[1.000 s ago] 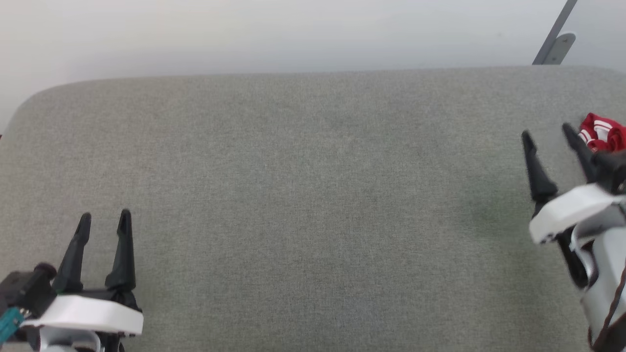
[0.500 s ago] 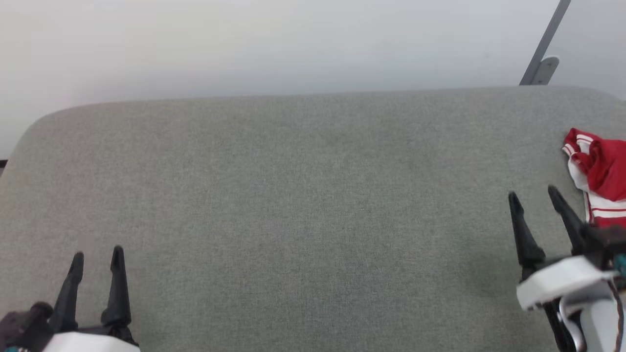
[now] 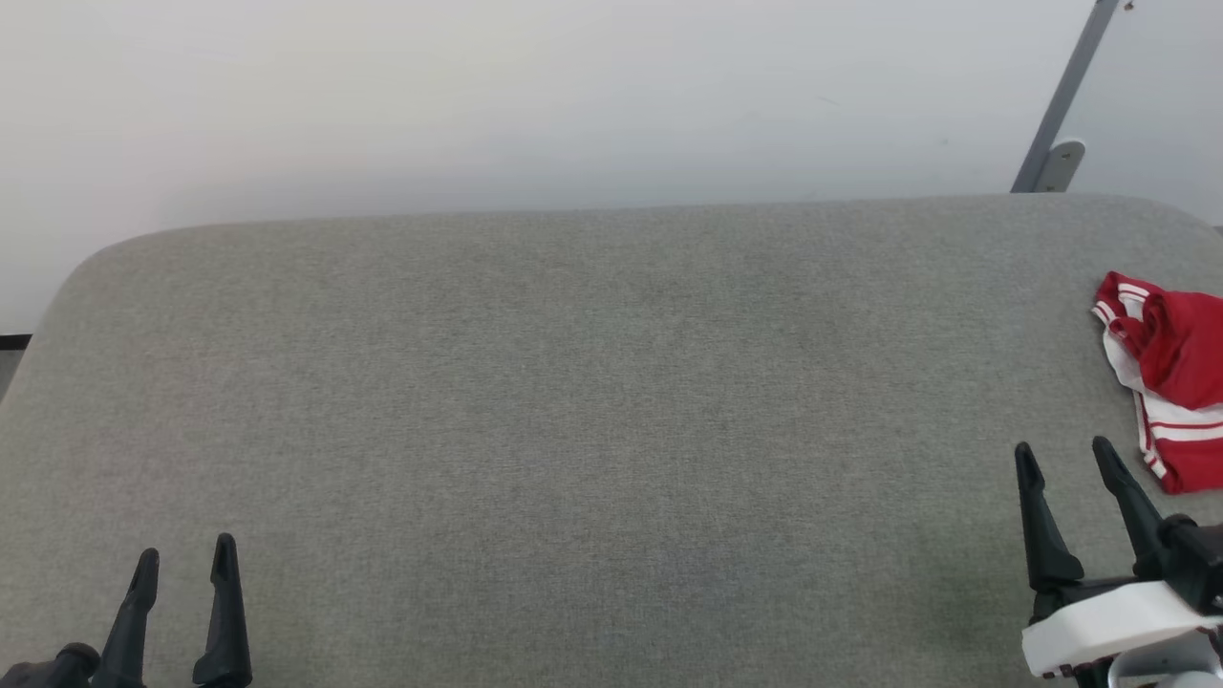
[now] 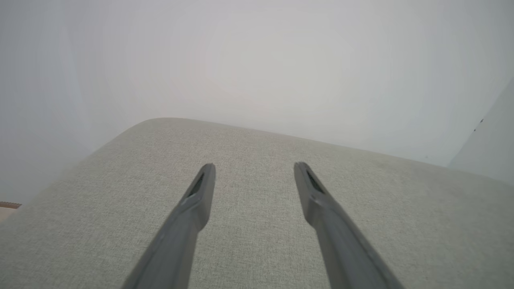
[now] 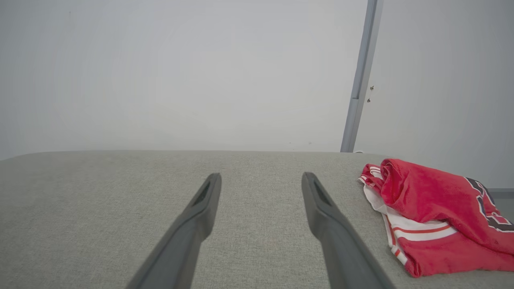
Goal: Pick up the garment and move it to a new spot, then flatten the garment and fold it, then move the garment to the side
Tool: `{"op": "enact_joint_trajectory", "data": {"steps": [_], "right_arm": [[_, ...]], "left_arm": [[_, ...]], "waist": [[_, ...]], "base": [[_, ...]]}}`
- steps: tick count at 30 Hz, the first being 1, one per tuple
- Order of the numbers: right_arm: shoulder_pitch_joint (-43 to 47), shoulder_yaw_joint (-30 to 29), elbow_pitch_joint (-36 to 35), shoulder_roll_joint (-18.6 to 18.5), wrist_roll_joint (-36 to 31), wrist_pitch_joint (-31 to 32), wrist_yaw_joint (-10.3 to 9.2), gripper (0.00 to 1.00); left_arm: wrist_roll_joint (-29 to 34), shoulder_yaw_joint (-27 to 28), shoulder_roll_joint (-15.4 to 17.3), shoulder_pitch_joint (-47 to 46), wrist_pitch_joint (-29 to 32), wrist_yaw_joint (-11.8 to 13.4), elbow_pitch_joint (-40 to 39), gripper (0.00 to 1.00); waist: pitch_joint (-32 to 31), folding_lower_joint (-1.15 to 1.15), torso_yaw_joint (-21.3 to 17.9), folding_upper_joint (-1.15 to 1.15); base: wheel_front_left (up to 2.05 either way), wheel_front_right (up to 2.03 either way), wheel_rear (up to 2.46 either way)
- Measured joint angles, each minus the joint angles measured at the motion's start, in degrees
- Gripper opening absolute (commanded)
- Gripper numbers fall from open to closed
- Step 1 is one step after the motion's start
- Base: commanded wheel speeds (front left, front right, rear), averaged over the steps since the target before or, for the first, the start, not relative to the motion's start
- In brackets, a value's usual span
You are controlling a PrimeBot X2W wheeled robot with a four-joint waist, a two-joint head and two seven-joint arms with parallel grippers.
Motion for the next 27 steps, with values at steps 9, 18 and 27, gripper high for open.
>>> {"op": "enact_joint_trajectory", "data": {"steps": [9,18,27], "right_arm": [[1.6,-1.0,-1.6,1.1,0.0,0.0,0.0,1.0],[1.6,-0.9,-1.6,1.2,-0.1,0.0,0.0,1.0],[1.6,-0.7,-1.5,1.2,-0.1,0.0,0.0,1.0]], "left_arm": [[0.0,0.6,-0.8,0.2,0.0,0.0,-0.2,1.0],[0.0,0.6,-1.1,0.3,0.0,0.0,-0.3,1.0],[0.0,0.4,-1.3,0.9,0.0,0.0,0.2,1.0]], "waist": [[-0.1,0.0,0.9,0.0],[-0.2,0.0,1.5,0.0],[-0.6,0.0,2.0,0.0]], "base": [[0.0,0.0,0.0],[0.0,0.0,0.0],[0.0,0.0,0.0]]}}
